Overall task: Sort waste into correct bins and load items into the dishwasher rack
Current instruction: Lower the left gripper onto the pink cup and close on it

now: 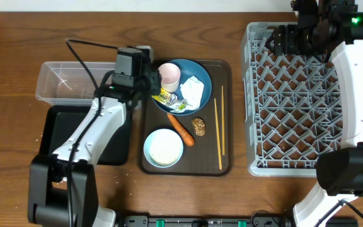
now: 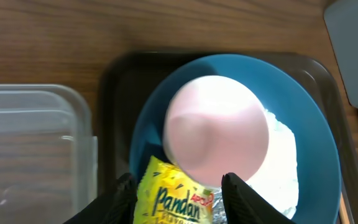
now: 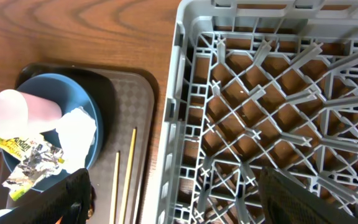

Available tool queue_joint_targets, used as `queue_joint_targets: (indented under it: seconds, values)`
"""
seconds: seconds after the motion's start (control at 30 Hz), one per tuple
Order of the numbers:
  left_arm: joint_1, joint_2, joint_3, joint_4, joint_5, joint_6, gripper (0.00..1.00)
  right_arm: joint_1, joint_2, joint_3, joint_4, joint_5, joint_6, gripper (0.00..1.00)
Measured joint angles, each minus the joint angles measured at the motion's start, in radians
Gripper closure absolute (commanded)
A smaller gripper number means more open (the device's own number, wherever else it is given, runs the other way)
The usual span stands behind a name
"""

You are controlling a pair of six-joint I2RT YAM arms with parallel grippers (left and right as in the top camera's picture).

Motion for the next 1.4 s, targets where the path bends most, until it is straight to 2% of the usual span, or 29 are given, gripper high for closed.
queue_joint_targets:
  seconds: [0.33,0.57,0.83,1.03,1.2,1.4]
  values:
    - [-0.01,0.075,0.0,0.066,-0.001,0.002,0.55,0.0,0.0,0.0,-0.004,0.0,0.0,0.22]
    - [-0.01,0.087,0.0,0.089,-0.001,0.003,0.72,0.0,0.0,0.0,-0.01,0.0,0.0,0.22]
    - [-0.01,0.126,0.0,0.091,-0.001,0.003,0.74,0.0,0.0,0.0,-0.011,0.0,0.0,0.22]
    - [-0.01,0.133,0.0,0.111,-0.001,0.001,0.89,0.0,0.0,0.0,-0.012,0.0,0.0,0.23]
    - [-0.01,0.133,0.0,0.134,0.0,0.004,0.94,0.0,0.0,0.0,-0.012,0.0,0.0,0.23]
    - [-0.01,0.115,0.0,0.133,-0.001,-0.002,0.94,0.0,0.0,0.0,-0.011,0.005,-0.002,0.19]
